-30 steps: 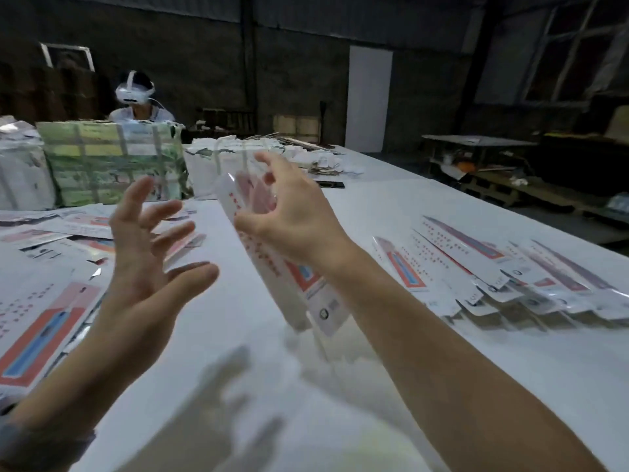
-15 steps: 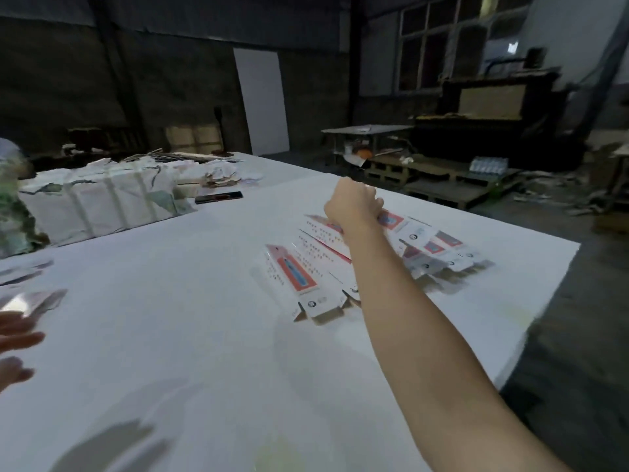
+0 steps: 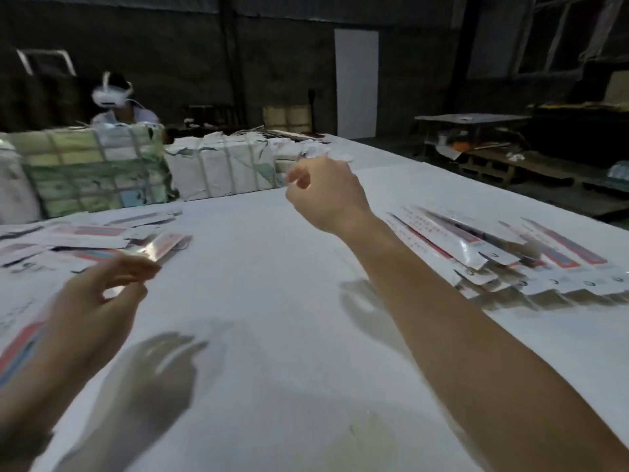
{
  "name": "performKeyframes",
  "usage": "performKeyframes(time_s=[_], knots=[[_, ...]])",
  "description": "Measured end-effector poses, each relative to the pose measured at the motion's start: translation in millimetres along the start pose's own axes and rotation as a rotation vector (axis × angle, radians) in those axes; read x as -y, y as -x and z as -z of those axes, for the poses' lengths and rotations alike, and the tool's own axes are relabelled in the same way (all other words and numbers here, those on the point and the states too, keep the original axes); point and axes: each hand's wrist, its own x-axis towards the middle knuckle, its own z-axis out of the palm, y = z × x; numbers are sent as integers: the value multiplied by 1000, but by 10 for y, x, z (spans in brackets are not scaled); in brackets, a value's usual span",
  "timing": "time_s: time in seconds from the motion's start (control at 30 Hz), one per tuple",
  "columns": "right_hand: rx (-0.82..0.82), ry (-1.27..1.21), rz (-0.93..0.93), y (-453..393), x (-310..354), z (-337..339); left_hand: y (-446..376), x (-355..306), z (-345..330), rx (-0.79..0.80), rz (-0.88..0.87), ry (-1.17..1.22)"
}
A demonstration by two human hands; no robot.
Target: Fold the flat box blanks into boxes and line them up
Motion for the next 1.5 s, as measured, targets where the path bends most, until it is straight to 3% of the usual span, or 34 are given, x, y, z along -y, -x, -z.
performKeyframes(time_s=[0.1,0.17,0.27,0.37,0.5,0.7,0.83,0.97,1.13,1.43,1.5], knots=[[111,-140,128,239,494,-324,128,-175,88,-83,4,-51],[164,-216,189,369,778,-540,106,-112,182,-29,66,-324],[284,-274,250,556,1124,-844,94,27,339,126,294,-852],[349,-297,295,683,1337,-1082,144,165,410,218,386,-970],[384,-279,293,741,1309,-1231,144,248,423,275,330,-1097],[366,-278,244,763,1109,-1283,95,284,534,187,258,-1097],[362,-302,245,766,1075,-1308,71,307,681,124,336,-1095],[352,-322,252,760,1092,-1318,41,377,802,161,418,-1007],[350,-336,236,744,1077,-1312,35,310,810,12,377,-914],[325,-376,209,654,1029,-1262,40,-33,769,-365,35,-992],[265,-426,206,622,1019,-1246,85,-155,697,-413,-34,-889]])
